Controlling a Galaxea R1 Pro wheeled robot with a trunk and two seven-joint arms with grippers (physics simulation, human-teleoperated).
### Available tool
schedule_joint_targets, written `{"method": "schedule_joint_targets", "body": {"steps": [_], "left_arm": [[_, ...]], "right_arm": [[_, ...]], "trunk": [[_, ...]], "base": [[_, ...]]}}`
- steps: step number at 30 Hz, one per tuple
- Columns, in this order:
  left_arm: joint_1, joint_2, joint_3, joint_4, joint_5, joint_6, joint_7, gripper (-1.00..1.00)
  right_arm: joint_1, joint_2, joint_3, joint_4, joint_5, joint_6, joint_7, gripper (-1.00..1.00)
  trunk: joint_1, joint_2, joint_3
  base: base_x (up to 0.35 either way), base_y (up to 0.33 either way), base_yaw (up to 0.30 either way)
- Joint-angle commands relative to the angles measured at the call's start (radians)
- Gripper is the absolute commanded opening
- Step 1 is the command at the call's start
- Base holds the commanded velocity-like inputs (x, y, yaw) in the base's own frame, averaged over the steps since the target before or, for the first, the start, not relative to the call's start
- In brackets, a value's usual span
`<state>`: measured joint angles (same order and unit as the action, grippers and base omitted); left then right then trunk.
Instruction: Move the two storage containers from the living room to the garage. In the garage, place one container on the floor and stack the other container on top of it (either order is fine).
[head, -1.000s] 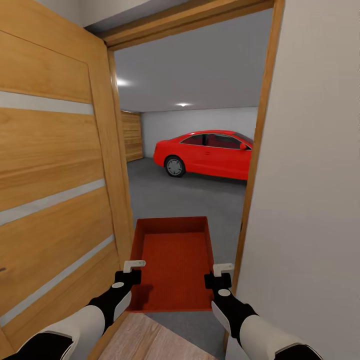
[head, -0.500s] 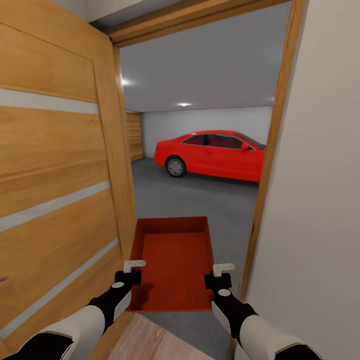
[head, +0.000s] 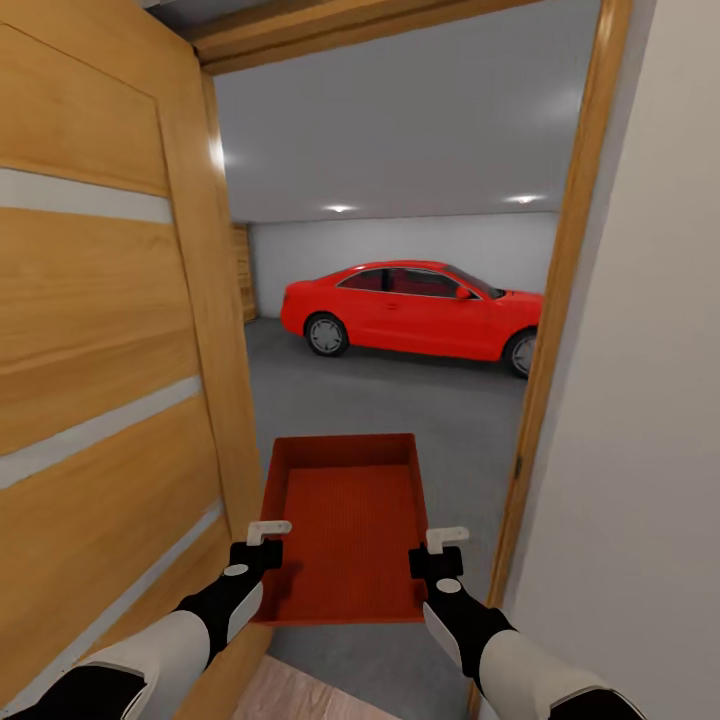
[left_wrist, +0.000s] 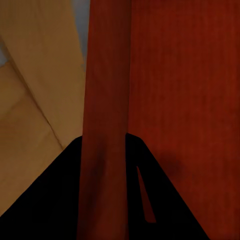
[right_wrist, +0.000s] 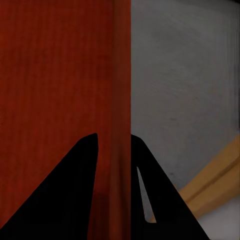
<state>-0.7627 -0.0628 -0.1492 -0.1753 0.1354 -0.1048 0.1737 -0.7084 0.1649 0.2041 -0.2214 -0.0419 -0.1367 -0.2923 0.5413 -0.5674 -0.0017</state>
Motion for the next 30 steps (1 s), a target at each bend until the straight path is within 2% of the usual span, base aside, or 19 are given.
{"method": "schedule_joint_targets", "body": {"steps": [1,30], "left_arm": [[-0.001,0.033,0.060,-0.003,0.053,-0.064,0.006,-1.00],[-0.001,0.033,0.059,-0.003,0.053,-0.064,0.006,-1.00]], "right_arm": [[0.000,-0.003,-0.028,0.010,-0.016,-0.008,-0.001,-1.00],[0.000,-0.004,-0.028,0.010,-0.016,-0.008,-0.001,-1.00]], "trunk": [[0.001,0.000,0.000],[0.001,0.000,0.000]], "base": [[0.193,0.266,-0.245],[0.201,0.264,-0.245]]}}
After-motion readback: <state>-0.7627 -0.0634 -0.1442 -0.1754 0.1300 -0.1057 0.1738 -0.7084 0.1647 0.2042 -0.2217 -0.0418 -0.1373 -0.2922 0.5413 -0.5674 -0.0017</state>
